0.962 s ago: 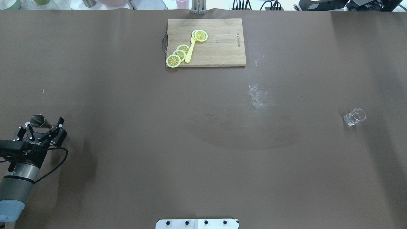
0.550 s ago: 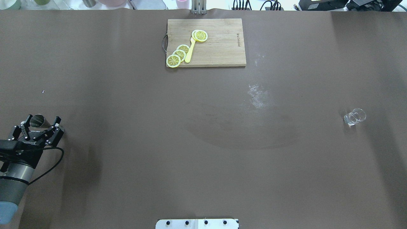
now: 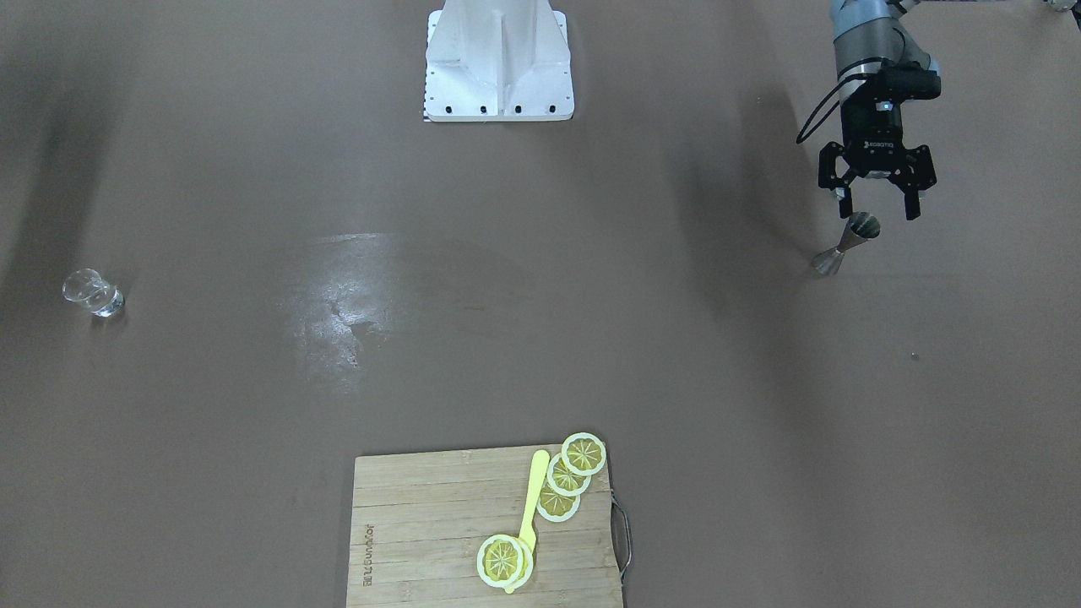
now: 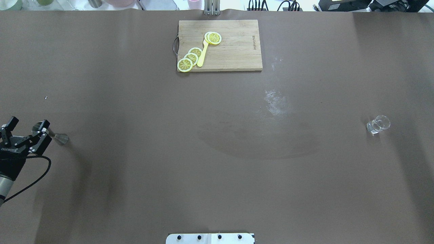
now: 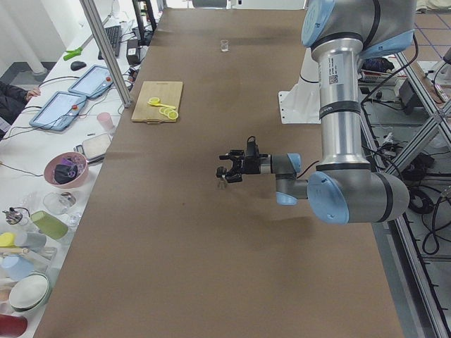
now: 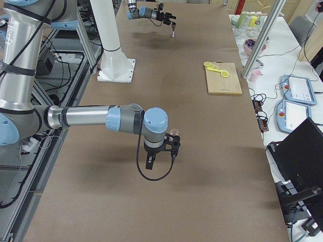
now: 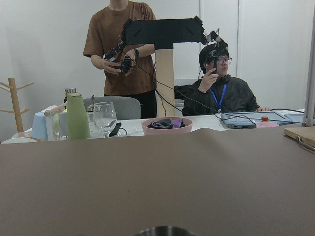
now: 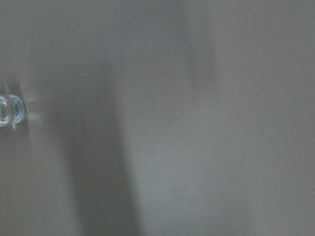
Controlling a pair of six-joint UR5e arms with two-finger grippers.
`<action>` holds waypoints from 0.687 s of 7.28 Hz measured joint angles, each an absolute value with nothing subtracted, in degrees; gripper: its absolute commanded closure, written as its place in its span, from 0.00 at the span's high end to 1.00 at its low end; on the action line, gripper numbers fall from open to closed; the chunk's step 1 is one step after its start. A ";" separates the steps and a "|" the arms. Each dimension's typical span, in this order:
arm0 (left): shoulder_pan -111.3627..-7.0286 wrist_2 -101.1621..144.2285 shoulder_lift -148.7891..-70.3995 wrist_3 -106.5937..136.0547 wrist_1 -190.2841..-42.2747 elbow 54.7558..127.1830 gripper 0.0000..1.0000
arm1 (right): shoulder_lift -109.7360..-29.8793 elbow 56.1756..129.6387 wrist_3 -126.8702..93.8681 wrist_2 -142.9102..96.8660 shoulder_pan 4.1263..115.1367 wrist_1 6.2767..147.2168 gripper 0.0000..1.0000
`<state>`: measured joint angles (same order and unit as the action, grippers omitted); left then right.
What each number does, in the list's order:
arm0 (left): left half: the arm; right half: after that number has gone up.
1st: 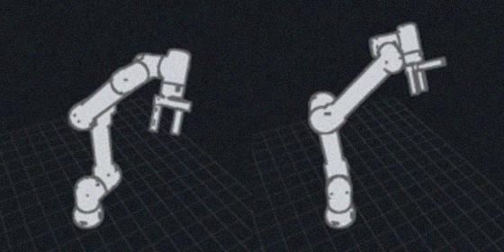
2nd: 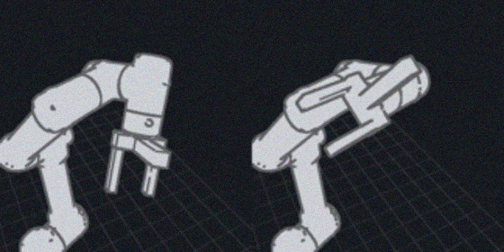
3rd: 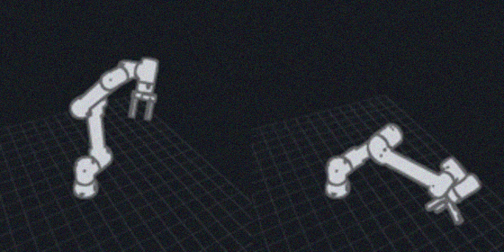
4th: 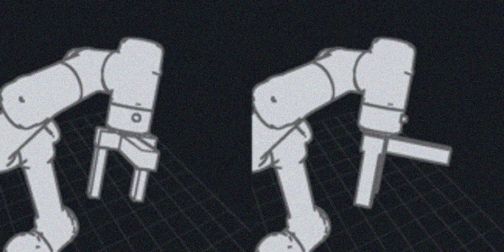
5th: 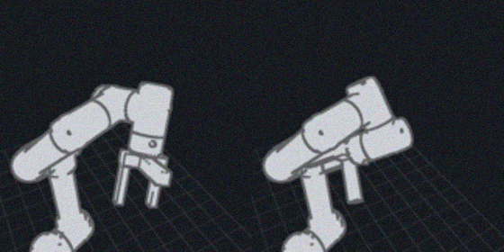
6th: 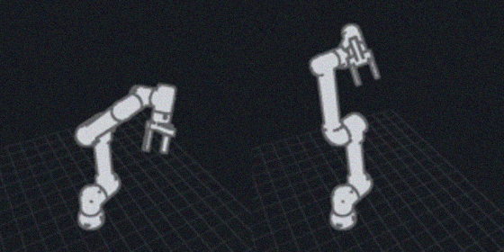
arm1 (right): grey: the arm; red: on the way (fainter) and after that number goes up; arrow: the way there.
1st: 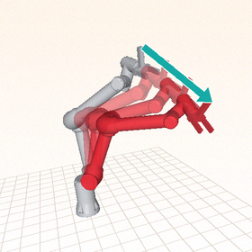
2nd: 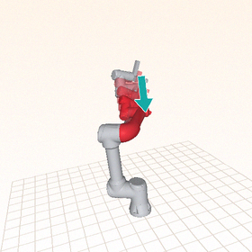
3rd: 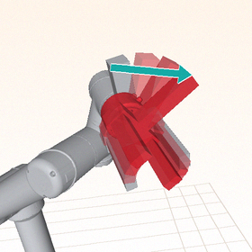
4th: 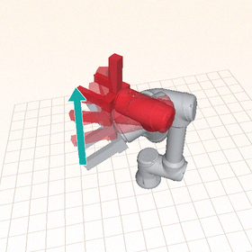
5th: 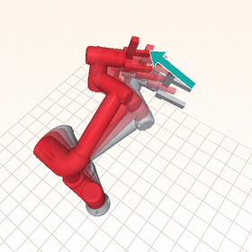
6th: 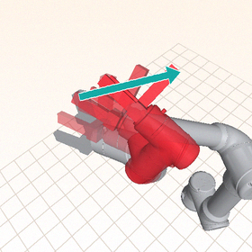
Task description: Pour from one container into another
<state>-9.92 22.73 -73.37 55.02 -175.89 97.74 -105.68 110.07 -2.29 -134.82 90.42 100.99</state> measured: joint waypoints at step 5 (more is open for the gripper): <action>-12.74 40.56 -70.45 52.04 -172.61 106.65 0.98 | -105.64 107.89 -2.28 -134.83 90.44 96.30 1.00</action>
<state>-12.74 40.56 -70.45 52.04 -172.61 106.65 -105.64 107.89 -2.28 -134.83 90.44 96.30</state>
